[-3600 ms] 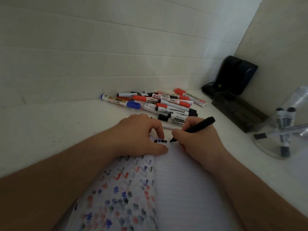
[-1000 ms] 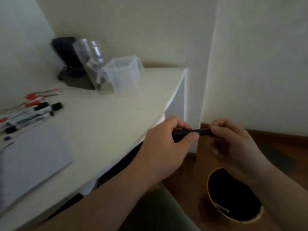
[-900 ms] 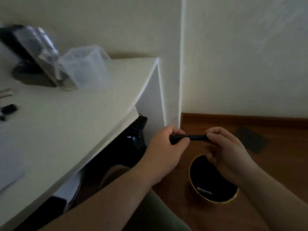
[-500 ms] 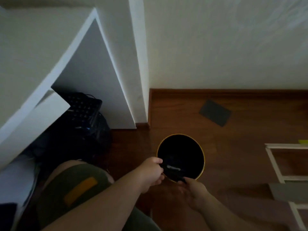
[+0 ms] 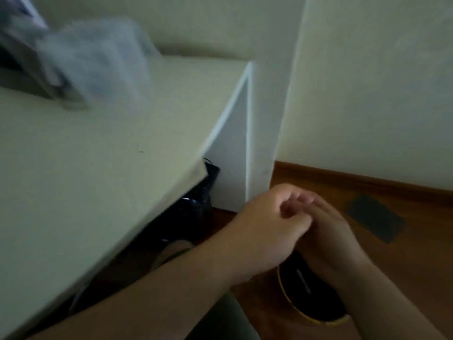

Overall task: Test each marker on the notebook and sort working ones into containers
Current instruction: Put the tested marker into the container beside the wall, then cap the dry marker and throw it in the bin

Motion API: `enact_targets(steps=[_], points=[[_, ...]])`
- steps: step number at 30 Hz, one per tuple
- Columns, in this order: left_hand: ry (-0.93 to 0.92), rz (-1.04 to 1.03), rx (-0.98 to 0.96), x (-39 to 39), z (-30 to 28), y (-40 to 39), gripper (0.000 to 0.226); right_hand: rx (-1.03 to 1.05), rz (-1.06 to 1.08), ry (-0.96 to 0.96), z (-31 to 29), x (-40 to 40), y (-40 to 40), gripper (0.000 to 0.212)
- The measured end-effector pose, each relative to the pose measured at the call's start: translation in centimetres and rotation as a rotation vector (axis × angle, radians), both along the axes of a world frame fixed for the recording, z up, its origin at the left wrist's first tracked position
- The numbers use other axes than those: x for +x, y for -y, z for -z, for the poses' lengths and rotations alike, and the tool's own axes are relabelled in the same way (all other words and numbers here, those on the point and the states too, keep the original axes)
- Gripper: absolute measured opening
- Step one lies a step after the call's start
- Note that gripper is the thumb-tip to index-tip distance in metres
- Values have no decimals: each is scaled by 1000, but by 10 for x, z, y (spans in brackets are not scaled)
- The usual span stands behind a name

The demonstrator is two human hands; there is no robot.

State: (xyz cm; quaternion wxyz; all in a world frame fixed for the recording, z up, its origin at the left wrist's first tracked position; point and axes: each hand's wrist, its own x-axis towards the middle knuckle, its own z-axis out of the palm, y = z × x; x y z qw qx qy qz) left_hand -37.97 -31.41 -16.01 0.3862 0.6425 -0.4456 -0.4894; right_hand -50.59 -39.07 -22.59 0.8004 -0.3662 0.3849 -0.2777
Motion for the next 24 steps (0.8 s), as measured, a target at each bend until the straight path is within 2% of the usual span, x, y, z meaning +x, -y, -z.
enact_targets(steps=[3,5,7,9,14,17,21,24], points=[[132,-98,-273,39,-89,-51,27,-290,-115,158,-111,53,-28,16],[259,-145,-358,77,-136,-94,25,-501,-262,244,-156,98,-50,14],[352,-258,-367,124,-166,-136,17,-717,-397,256,-178,152,-69,14],[463,-416,-282,179,-176,-177,9,-899,-533,170,-187,211,-91,18],[909,-716,123,318,-135,-290,8,-1271,-781,-79,-184,351,-161,13],[1103,-851,189,364,-104,-333,15,-1474,-837,-208,-177,413,-198,17],[1018,-951,113,382,-77,-349,21,-1383,-770,-172,-159,448,-233,16],[1034,-880,141,388,-71,-349,11,-1462,-734,-120,-151,445,-241,18]])
